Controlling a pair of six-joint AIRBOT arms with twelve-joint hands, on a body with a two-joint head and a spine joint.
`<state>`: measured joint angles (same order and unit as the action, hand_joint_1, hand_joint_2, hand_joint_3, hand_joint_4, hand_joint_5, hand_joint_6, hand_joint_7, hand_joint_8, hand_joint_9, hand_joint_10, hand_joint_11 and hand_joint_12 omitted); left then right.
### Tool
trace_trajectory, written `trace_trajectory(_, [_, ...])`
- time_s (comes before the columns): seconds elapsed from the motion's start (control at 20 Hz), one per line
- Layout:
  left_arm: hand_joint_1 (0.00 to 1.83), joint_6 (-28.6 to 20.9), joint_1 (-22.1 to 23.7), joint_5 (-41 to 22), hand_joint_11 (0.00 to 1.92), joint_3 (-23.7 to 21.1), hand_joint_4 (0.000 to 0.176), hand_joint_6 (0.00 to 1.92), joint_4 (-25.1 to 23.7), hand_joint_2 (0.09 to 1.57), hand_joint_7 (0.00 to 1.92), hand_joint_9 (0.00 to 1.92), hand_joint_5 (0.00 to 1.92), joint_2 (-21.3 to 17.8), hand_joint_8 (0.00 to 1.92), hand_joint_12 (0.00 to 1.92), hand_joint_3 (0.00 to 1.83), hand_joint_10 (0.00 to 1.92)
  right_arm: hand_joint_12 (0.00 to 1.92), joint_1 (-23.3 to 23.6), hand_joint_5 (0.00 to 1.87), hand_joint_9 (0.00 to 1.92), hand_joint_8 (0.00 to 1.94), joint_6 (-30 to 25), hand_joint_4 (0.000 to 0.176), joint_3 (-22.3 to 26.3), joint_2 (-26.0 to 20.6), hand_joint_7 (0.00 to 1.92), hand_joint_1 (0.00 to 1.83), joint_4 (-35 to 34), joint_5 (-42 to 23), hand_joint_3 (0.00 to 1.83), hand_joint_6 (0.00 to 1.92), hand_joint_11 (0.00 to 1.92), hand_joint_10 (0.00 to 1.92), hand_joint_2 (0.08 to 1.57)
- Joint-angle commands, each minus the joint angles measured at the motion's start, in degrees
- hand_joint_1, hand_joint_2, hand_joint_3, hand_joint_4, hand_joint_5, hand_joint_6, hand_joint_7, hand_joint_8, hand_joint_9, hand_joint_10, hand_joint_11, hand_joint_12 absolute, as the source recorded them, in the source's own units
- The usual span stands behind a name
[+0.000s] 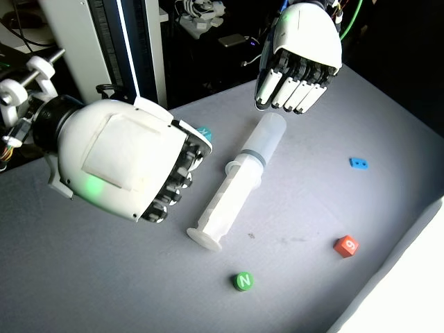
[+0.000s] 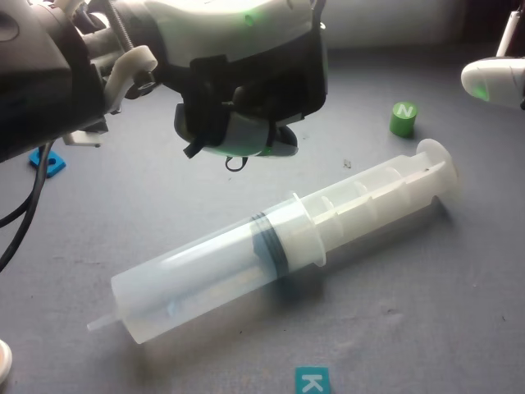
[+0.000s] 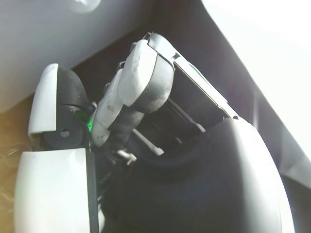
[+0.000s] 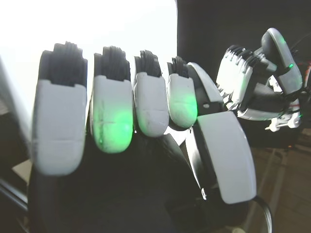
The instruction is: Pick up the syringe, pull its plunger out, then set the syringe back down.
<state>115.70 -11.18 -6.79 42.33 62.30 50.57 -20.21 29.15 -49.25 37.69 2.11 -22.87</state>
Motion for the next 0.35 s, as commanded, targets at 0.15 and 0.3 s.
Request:
trace_trajectory(0.15, [1.34, 0.07, 1.22, -1.00, 1.39, 0.26, 0.000, 1.92, -1.17, 1.14, 1.44, 1.42, 1.41, -1.02, 1.92, 1.92, 0.00, 1.92, 1.92, 0.09, 1.58, 1.77, 1.94, -0.45, 0.176, 0.44, -0.47, 1.70, 0.87, 1.19, -6.65, 0.01, 1.92, 1.86, 1.92, 1.52])
trace_trajectory(0.3, [1.29, 0.06, 1.31, -1.07, 1.38, 0.32, 0.000, 1.92, -1.44, 1.16, 1.43, 1.42, 1.38, -1.38, 1.92, 1.92, 0.00, 1.92, 1.92, 0.01, 1.56, 1.75, 1.94, -0.45, 0.176, 0.56, -0.47, 1.68, 0.85, 1.35, -6.88, 0.01, 1.92, 1.85, 1.92, 1.53])
